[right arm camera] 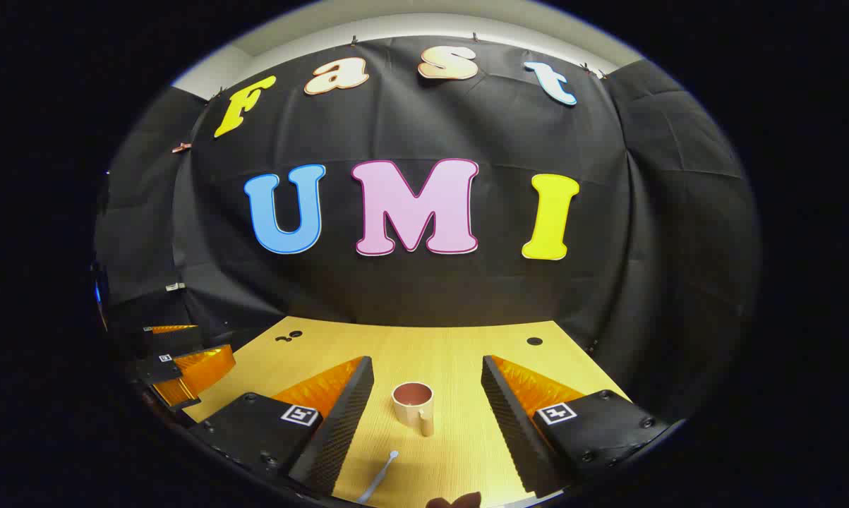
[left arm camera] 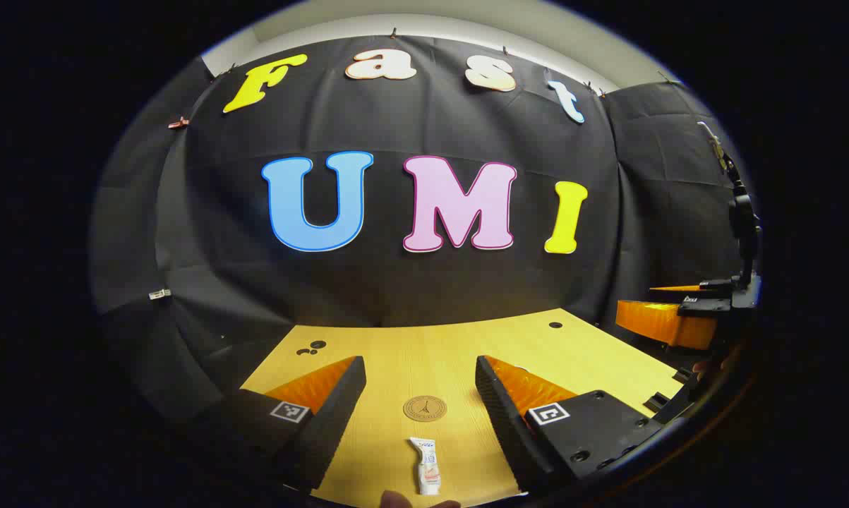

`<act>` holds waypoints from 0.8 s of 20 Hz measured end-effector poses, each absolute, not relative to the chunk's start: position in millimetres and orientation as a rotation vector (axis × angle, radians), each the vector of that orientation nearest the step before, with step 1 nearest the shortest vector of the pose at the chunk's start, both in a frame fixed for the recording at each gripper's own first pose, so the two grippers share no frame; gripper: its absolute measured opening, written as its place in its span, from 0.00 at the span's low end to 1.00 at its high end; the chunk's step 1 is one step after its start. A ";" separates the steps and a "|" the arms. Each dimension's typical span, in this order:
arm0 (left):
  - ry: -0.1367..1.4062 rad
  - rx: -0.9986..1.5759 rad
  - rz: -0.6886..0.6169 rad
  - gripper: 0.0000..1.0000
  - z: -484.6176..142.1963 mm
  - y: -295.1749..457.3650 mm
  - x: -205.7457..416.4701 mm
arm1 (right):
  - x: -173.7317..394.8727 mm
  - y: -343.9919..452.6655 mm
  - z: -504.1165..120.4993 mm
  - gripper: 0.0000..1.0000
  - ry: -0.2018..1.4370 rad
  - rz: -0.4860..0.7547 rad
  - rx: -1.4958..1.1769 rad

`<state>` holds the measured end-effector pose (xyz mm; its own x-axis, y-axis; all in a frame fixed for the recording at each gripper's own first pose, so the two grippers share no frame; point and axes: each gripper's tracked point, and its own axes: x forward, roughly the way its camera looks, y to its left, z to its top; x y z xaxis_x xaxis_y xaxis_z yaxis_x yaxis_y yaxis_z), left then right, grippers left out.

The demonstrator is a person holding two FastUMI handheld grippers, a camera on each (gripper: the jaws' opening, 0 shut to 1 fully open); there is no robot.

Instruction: Put the toothbrush and toothpaste on the desktop into the cup, then pick up the cup and place it on the coaster on the desktop.

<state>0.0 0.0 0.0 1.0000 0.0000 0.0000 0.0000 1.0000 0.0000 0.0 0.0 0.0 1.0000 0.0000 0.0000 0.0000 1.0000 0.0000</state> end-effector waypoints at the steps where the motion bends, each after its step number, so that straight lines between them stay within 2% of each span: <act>1: 0.004 0.001 -0.002 0.97 -0.6 -1.3 1.3 | -0.1 -0.2 -0.6 0.95 0.002 0.001 -0.003; 16: 0.123 0.072 -0.004 0.97 -55.7 -16.4 20.6 | -0.8 -13.0 -20.9 0.95 0.058 0.005 -0.013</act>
<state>20.6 -16.4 -55.7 0.9924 0.0003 -0.1227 0.0086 0.9974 0.0718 -0.8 -13.0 -20.9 0.9983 0.0042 -0.0581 -0.0049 0.9999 -0.0129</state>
